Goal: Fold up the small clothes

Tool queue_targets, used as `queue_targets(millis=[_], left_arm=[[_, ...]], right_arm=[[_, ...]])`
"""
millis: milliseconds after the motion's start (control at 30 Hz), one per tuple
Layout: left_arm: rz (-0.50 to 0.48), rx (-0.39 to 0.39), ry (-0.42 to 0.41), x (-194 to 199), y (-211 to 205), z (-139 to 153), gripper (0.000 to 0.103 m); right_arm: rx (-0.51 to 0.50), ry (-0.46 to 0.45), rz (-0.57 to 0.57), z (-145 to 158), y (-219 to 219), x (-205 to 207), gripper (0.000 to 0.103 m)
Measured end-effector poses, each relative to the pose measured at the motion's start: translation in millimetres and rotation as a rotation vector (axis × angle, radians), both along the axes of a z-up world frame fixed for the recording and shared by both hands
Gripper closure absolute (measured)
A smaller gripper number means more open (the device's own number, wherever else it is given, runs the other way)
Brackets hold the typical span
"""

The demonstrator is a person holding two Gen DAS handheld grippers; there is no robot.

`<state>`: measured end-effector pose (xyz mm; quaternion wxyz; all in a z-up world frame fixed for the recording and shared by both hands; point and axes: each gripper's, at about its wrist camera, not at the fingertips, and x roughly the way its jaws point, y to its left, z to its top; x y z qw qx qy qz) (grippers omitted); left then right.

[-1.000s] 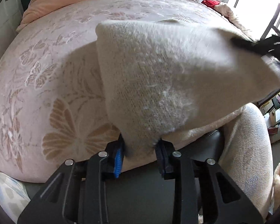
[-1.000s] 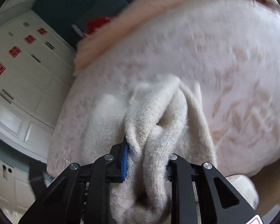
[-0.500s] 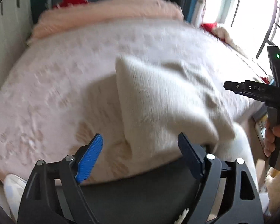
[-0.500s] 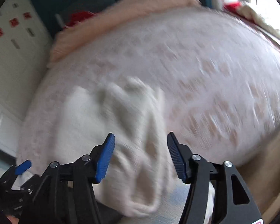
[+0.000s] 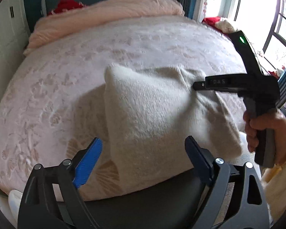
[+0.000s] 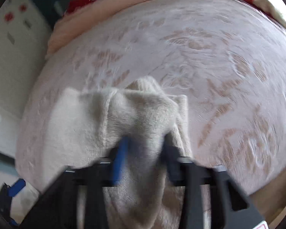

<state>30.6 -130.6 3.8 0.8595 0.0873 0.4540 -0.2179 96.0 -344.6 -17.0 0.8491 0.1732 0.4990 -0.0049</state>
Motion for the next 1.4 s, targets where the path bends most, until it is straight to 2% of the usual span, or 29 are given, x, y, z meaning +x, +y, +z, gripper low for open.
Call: queue_targets(millis=[67, 167, 233, 267, 300, 333, 467, 500, 533, 600, 633, 700, 733, 767, 800, 967, 1033, 1100, 1133, 1233, 1333, 1367, 1400], left_arm=[[0.004, 0.002, 0.028, 1.8, -2.5, -7.5, 0.017], [0.01, 0.003, 0.037, 2.5, -4.4, -13.0, 0.017], [0.019, 0.017, 0.04, 3.5, -6.2, -19.1, 0.017], [0.024, 0.026, 0.056, 6.1, -7.3, -24.9, 0.017], [0.028, 0.029, 0.07, 7.9, -7.3, -28.6, 0.017], [0.035, 0.028, 0.085, 9.3, -6.5, -31.8, 0.017], [0.051, 0.023, 0.082, 6.8, 6.6, -31.7, 0.017], [0.05, 0.024, 0.077, 5.5, 8.5, -30.9, 0.017], [0.052, 0.023, 0.07, 4.1, 11.1, -30.0, 0.017], [0.062, 0.018, 0.071, 2.4, 15.7, -30.5, 0.017], [0.064, 0.013, 0.078, 2.2, 16.5, -30.6, 0.017], [0.074, 0.005, 0.087, 1.7, 16.2, -31.5, 0.017], [0.074, 0.003, 0.09, 1.5, 14.8, -32.0, 0.017], [0.073, 0.004, 0.091, 1.7, 14.3, -32.0, 0.017], [0.072, 0.008, 0.089, 0.6, 13.6, -31.0, 0.017], [0.066, 0.032, 0.036, -7.5, 18.1, -26.2, 0.015], [0.074, 0.039, 0.059, -4.0, 18.9, -34.0, 0.015], [0.09, 0.049, 0.108, 1.3, 19.7, -47.0, 0.015], [0.094, 0.051, 0.118, 1.6, 20.5, -49.0, 0.015], [0.106, 0.044, 0.101, -2.0, 28.3, -42.3, 0.015], [0.124, 0.039, 0.063, -4.4, 37.0, -31.2, 0.015], [0.135, 0.042, 0.051, -4.4, 40.4, -27.8, 0.015], [0.143, 0.045, 0.047, -4.5, 41.8, -26.3, 0.015]], right_arm=[[-0.012, -0.05, 0.012, 19.1, 5.1, 2.9, 0.094], [-0.057, -0.179, 0.013, 58.7, 0.3, 9.5, 0.094], [-0.1, -0.136, 0.015, 44.0, -3.5, 21.6, 0.093], [-0.12, -0.065, 0.032, 23.2, -4.6, 31.5, 0.093], [-0.141, 0.048, 0.061, -8.7, -2.7, 39.5, 0.091], [-0.139, 0.063, 0.069, -21.0, -1.7, 35.9, 0.09], [-0.067, -0.069, 0.012, 19.4, -7.0, -13.5, 0.086], [-0.047, -0.096, 0.002, 31.1, -7.5, -33.4, 0.075], [-0.019, -0.112, -0.007, 40.3, -6.4, -57.4, 0.059], [0.055, -0.103, 0.015, 39.7, -0.4, -86.8, 0.051], [0.087, -0.08, 0.03, 33.1, 5.8, -95.7, 0.051], [0.09, -0.009, 0.053, 12.3, 17.6, -103.3, 0.051], [0.068, 0.023, 0.064, -0.1, 25.3, -103.4, 0.064], [0.055, 0.038, 0.074, -7.6, 28.5, -102.6, 0.082], [0.049, 0.047, 0.081, -11.9, 33.5, -102.3, 0.09], [-0.069, -0.106, 0.045, 35.9, 34.4, -113.3, 0.09], [-0.041, -0.059, 0.03, 23.2, 22.4, -109.3, 0.088], [-0.037, 0.081, 0.043, -21.2, 16.6, -98.6, 0.087], [-0.023, 0.103, 0.039, -30.8, 17.2, -100.0, 0.086], [-0.055, 0.043, 0.012, -0.5, 26.8, -108.1, 0.075], [-0.095, -0.081, -0.007, 51.7, 40.7, -113.2, 0.073], [-0.073, -0.119, 0.005, 65.6, 46.1, -112.5, 0.073], [-0.001, -0.158, 0.043, 79.1, 54.3, -104.9, 0.074]])
